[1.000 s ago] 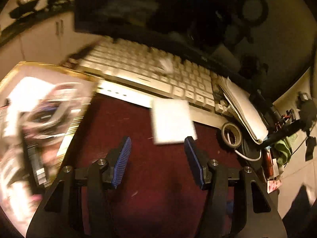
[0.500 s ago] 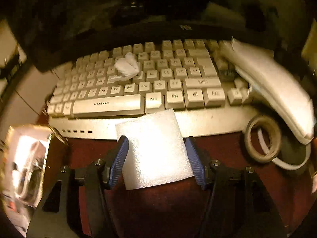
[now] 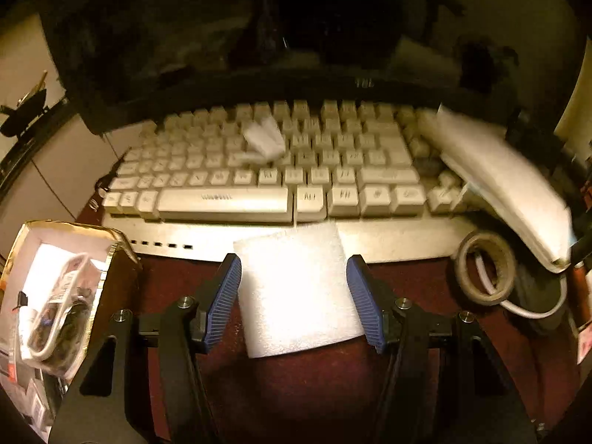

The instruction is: Organize objects

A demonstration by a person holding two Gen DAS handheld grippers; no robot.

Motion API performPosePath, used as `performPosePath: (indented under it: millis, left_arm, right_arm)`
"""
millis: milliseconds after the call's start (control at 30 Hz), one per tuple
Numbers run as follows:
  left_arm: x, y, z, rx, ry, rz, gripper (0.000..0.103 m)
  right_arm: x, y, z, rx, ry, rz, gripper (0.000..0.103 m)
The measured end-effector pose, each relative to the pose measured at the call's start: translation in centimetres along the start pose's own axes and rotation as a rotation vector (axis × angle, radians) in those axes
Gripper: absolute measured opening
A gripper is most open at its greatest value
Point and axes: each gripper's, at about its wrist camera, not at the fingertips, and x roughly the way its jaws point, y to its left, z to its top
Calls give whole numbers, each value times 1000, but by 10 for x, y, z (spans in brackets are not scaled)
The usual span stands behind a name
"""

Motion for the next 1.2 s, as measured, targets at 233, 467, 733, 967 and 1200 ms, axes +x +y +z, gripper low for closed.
performPosePath:
  millis: [233, 467, 733, 967, 1200]
  left_arm:
    - [3, 13, 0, -64, 2, -53, 66]
    - [8, 12, -1, -60, 17, -64, 70]
    - [5, 13, -4, -44, 21, -75, 63]
    - [-39, 19, -34, -27, 37, -129, 38]
    - [-62, 39, -67, -86, -16, -191, 20]
  right_arm:
    - [2, -1, 4, -17, 11, -48, 53]
    - [0, -1, 2, -3, 20, -66, 53]
    - [-4, 2, -2, 0, 27, -93, 53]
    - [-8, 2, -2, 4, 13, -111, 53]
    - [-6, -1, 2, 25, 12, -120, 53]
